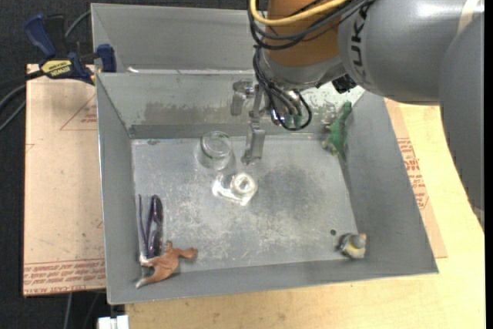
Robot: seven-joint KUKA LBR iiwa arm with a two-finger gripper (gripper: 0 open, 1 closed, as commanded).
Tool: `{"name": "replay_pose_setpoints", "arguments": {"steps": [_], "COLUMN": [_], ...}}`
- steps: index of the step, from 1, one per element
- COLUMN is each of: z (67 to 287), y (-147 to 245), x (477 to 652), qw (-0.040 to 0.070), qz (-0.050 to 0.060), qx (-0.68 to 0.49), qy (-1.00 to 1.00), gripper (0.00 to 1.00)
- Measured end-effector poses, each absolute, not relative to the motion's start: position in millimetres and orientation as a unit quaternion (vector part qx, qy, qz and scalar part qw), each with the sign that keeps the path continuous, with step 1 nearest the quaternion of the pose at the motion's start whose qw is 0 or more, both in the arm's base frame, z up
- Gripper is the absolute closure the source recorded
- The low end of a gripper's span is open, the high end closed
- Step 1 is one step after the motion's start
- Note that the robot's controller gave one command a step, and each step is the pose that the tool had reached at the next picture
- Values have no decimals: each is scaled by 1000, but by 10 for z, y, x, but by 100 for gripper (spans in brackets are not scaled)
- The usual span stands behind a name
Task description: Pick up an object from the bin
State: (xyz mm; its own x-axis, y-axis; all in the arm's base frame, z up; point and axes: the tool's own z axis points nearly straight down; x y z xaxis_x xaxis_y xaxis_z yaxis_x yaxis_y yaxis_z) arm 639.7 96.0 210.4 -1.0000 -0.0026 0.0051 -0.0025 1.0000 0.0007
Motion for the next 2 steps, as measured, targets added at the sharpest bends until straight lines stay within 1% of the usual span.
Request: {"name": "replay_pose_setpoints", "arguments": {"steps": [1, 2], "z": [2159, 1511], "y": [952, 929], "x": [6409, 6324], "qw": [-1, 4], "qz": [-1, 0], "qx": [0, -60], "qy": [-1000, -998], "gripper": [0, 0]}}
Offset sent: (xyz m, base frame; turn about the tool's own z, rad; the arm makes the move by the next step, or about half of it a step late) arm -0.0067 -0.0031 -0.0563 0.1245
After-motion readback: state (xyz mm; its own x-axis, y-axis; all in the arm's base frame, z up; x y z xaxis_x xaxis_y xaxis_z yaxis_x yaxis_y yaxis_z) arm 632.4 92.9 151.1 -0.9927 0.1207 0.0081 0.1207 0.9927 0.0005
